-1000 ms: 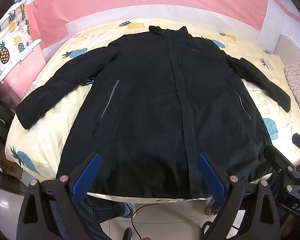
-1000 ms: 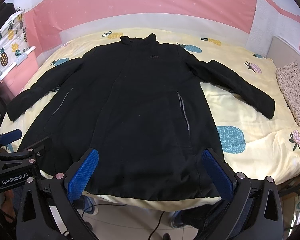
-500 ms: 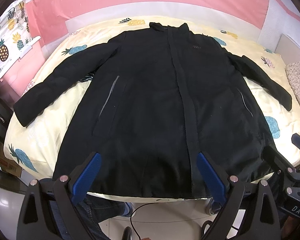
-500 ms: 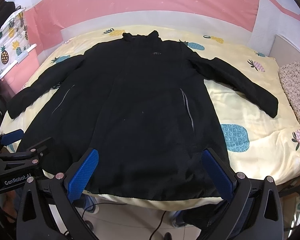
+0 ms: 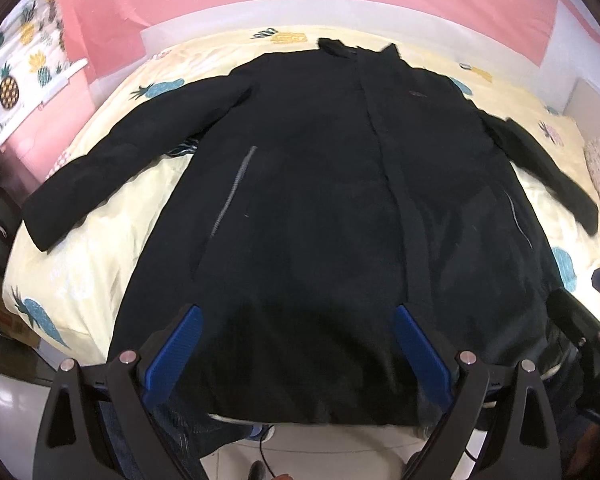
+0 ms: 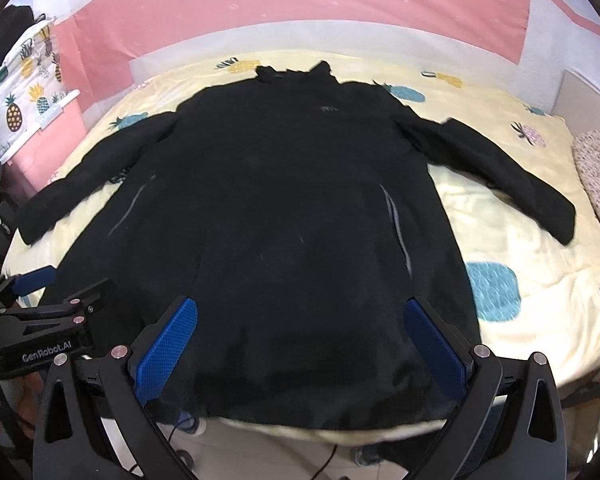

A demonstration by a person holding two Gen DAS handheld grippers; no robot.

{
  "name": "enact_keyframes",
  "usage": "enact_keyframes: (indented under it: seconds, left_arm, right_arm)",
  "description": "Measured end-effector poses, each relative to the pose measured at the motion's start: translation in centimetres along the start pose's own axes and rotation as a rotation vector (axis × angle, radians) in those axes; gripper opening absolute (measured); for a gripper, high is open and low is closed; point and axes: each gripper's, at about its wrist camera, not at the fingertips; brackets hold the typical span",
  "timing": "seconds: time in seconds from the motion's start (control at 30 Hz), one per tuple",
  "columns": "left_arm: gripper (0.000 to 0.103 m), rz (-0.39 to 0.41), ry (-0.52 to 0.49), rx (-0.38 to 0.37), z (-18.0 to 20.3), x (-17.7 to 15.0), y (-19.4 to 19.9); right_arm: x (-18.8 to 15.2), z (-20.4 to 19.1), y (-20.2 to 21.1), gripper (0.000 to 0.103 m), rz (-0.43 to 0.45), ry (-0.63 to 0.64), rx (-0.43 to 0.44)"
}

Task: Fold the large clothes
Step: 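Grasp the black coat sleeve nearest the left tool with the left tool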

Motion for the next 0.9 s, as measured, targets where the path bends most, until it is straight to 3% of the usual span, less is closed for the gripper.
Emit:
enact_keyframes:
  seconds: [0.1, 0.37, 0.6, 0.73, 0.8, 0.9]
  left_arm:
    - [0.098, -0.007, 0.079, -0.011, -2.4, 0.8, -1.6]
    - [0.098, 0.000, 0.254, 0.047, -10.5, 3.5, -6.3]
    - [0.090, -0.041, 0.412, 0.170, -17.9, 4.3, -10.4]
    - [0.085, -0.052, 0.556, 0.130, -21.9, 3.5, -11.9]
    - [0.079, -0.037, 0.612, 0.125, -23.4, 3.2, -12.2]
    - [0.078, 0.004, 0.704, 0.118, -25.3, 2.8, -12.3]
  right_arm:
    - [0.9, -0.7, -1.4, 0.103, 0.013, 0.026, 0.026]
    - [3.8, -3.1, -6.5, 0.103, 0.010, 0.094, 0.092]
    - [6.1, -5.1, -10.2, 0.103, 0.013, 0.157, 0.080]
    - [6.8, -5.6, -11.6, 0.103, 0.011, 0.171, 0.070]
    - [7.0, -5.6, -12.3, 0.103, 0.002, 0.175, 0.057]
    - [7.1, -5.4, -13.4, 0.103, -0.015, 0.175, 0.033]
Point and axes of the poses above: each gripper's, at about its wrist camera, not at the fingertips, and y roughly against the way its jaws point, z to its right, x to its top, and after that the axes turned 10 degrees about z, right-handed
